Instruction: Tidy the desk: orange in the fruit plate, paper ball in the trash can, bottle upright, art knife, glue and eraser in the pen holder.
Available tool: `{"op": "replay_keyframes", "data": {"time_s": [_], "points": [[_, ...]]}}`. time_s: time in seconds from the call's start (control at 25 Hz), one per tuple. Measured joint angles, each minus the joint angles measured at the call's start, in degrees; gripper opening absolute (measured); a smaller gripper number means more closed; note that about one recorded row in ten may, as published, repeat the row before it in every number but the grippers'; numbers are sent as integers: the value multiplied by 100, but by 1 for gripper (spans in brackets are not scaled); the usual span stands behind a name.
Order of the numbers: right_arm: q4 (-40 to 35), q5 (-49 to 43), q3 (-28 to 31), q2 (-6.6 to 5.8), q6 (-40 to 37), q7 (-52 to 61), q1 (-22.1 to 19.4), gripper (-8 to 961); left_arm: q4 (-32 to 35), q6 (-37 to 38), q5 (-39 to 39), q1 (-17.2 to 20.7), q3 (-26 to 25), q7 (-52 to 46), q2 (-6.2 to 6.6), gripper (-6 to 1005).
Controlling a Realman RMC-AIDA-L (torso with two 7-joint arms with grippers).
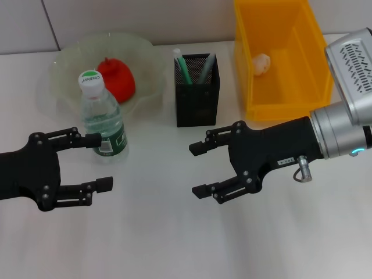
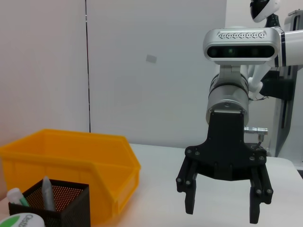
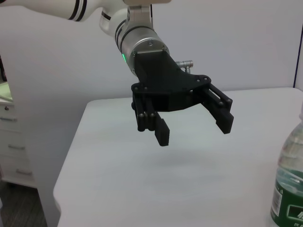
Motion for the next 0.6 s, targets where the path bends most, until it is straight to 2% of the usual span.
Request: {"op": "replay_keyframes", "data": {"time_s": [0.6], "points": [[15,24,6,10,-1,0,-30,773,0,0,-2,10,44,1,-10,801]]}}
